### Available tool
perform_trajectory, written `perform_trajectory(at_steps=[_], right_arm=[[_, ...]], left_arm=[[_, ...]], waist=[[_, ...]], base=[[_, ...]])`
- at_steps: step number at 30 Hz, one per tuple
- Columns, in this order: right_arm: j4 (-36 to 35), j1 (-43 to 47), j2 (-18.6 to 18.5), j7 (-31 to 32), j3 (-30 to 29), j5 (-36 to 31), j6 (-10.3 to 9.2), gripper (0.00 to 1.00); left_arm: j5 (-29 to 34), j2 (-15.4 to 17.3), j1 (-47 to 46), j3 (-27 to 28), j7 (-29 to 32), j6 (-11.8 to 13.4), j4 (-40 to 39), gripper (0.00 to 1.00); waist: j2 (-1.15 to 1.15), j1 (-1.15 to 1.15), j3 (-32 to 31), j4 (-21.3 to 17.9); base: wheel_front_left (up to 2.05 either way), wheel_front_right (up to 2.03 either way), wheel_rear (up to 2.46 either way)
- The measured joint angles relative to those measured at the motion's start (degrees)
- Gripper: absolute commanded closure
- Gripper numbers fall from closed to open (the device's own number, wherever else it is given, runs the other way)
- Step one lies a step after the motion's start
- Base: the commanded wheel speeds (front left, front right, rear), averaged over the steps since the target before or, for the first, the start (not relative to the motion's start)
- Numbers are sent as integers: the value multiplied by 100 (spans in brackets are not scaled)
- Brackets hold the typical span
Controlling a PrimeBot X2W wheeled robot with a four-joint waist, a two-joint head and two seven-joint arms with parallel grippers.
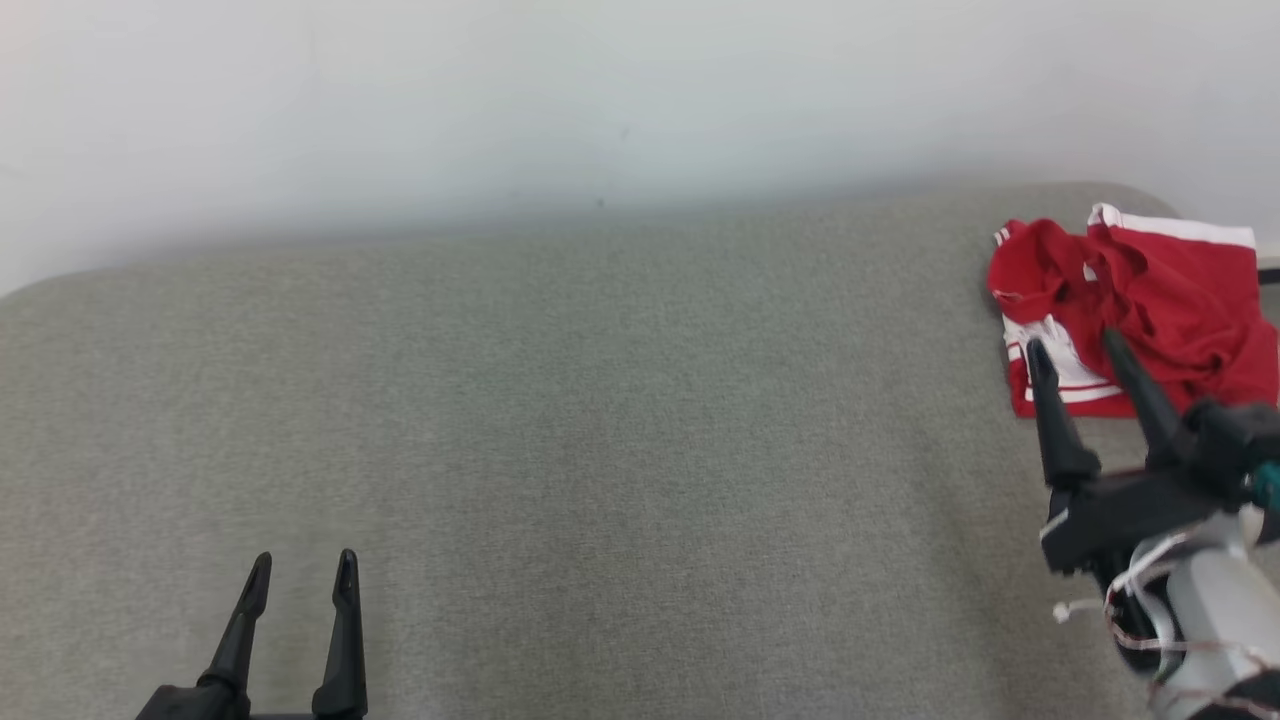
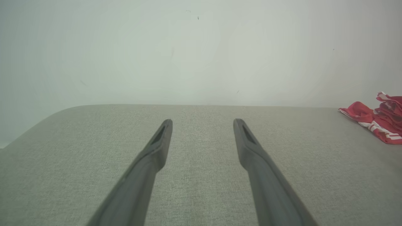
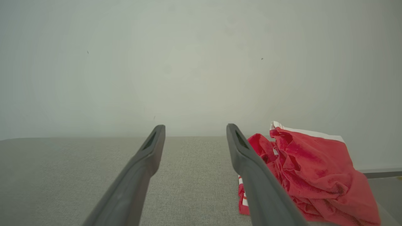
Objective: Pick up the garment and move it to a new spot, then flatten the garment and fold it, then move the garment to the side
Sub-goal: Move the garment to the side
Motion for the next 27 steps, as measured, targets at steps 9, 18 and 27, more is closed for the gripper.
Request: perform_trajectory(at_steps=[9, 18, 27], right_arm=[[-768, 1059, 425, 67, -363, -188, 0, 0], [-1590, 2007, 939, 283, -722, -466, 0, 0], [-1801, 2512, 1194, 363, -827, -759, 0, 0]], left_arm=[[3, -45, 124, 121, 1, -13, 71, 0], [29, -103, 158, 203, 0, -55, 160, 0], [44, -134, 163, 231, 0, -62, 299, 0]], waist=[[0, 0, -277, 202], [1, 1, -445, 318], [1, 2, -543, 367]], base=[[0, 0, 0], [0, 0, 0], [0, 0, 0]])
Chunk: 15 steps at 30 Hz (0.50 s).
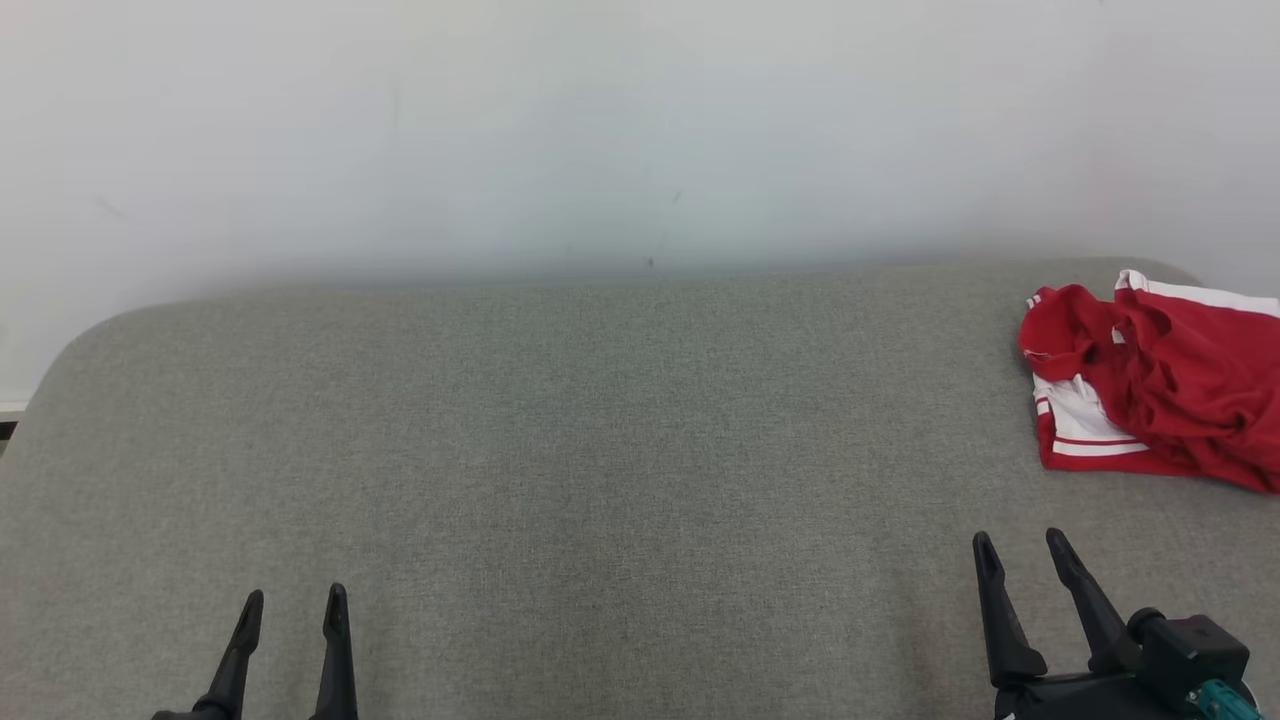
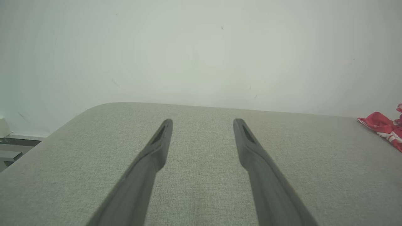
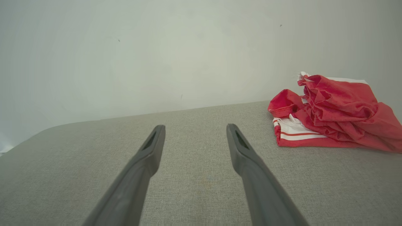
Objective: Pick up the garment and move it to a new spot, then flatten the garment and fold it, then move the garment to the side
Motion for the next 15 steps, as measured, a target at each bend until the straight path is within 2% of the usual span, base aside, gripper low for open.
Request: perform_trajectory(at_steps=[15], right_arm=[[69, 35, 181, -102, 51, -20, 0, 0]], left_arm=[[5, -3, -2, 29, 0, -3, 155, 0]], waist=[[0, 0, -59, 36]], base=[[0, 0, 0]])
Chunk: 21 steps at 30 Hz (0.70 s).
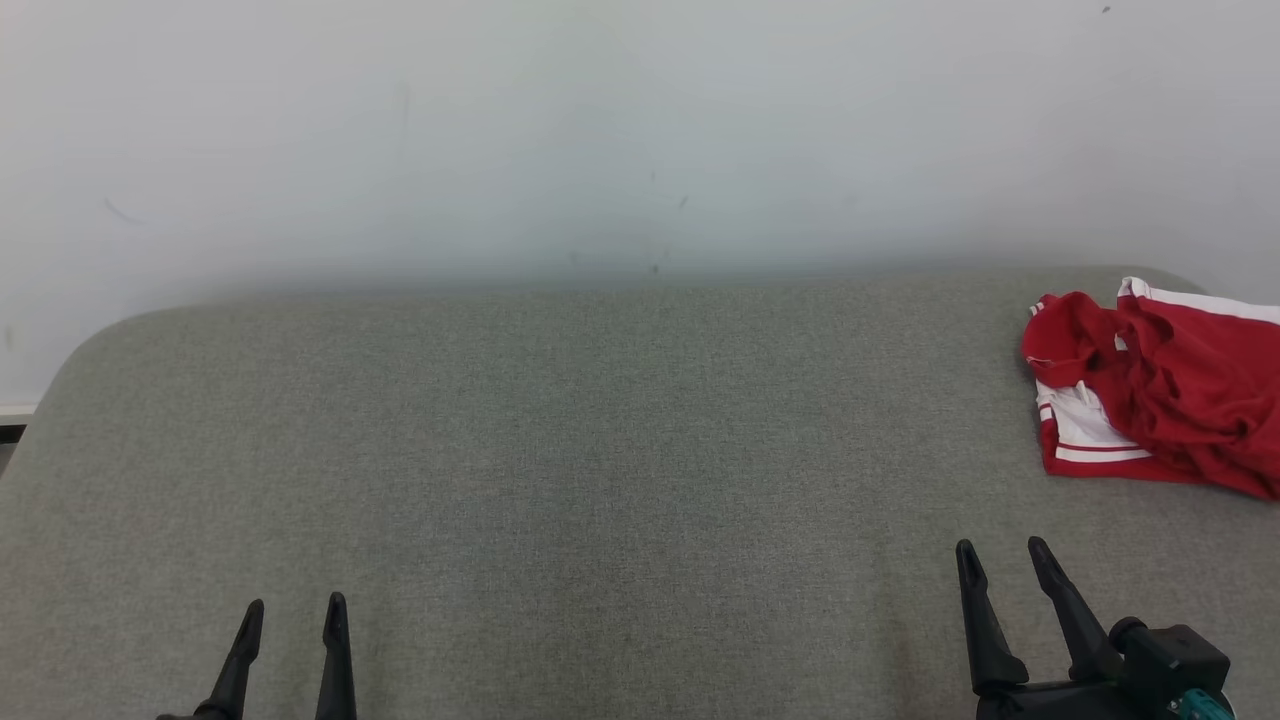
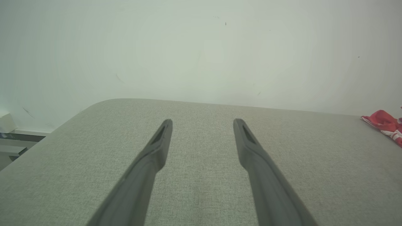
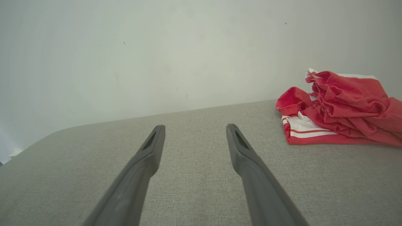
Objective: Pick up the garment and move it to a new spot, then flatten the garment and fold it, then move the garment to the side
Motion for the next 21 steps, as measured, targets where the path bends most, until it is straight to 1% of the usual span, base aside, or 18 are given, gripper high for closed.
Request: perform_trajectory(at_steps=[5, 6, 12, 21], right_arm=[[62, -14, 15, -26, 15, 1, 0, 0], [83, -10, 19, -22, 16, 2, 0, 100], [381, 202, 48, 21, 34, 47, 0, 100], [398, 171, 94, 237, -81, 917, 0, 100]], left_arm=[[1, 8, -2, 45, 0, 7, 57, 0], [-3, 3, 2, 52, 1, 8, 85, 100], [-68, -56, 125, 31, 63, 8, 403, 100], [-982, -79, 84, 79, 319, 8, 446, 100]], waist=[[0, 0, -12, -4], [0, 0, -13, -5], [0, 0, -11, -4], [0, 0, 11, 4]], base=[[0, 0, 0], [0, 0, 0], [0, 0, 0], [0, 0, 0]])
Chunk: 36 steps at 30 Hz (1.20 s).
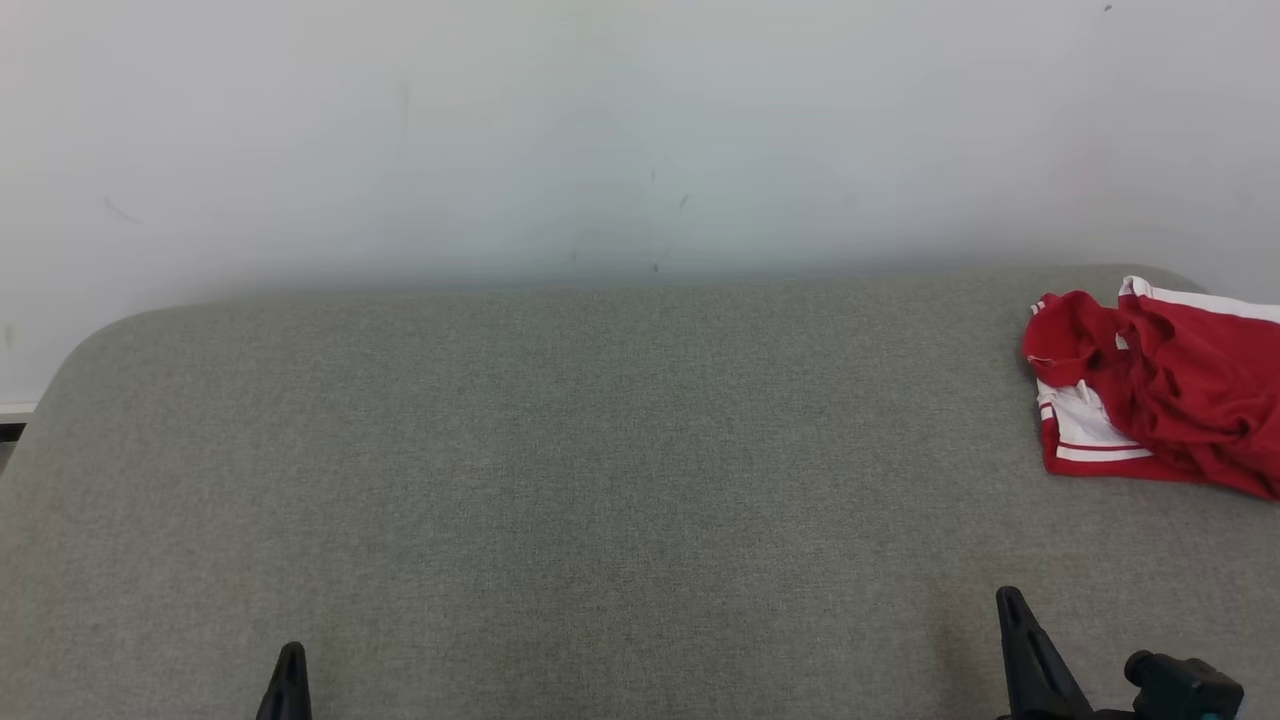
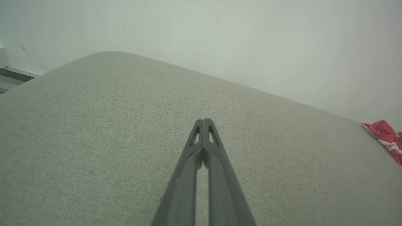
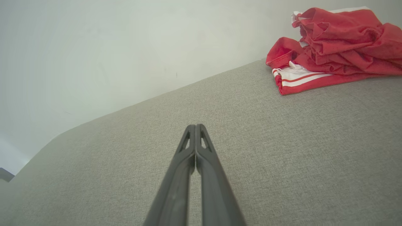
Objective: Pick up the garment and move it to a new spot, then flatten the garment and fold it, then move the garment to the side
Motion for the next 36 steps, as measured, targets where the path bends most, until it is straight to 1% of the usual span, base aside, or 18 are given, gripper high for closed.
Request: perform_trajectory(at_steps=[18, 31, 36], right_arm=[[-12, -198, 87, 398, -238, 1566, 0, 100], [-24, -318, 138, 627, -388, 2501, 0, 100], [-27, -344, 152, 700, -426, 2775, 0, 100]], left_arm=[[-1688, -45, -183, 77, 428, -1, -10, 100], [-2700, -67, -337, 129, 695, -1, -10, 100], [-2961, -75, -375, 144, 769, -2, -12, 100]], waist=[[0, 0, 44, 16], [0, 0, 76, 28], [0, 0, 86, 31]], base=[[0, 0, 0], [0, 0, 0], [0, 0, 0]])
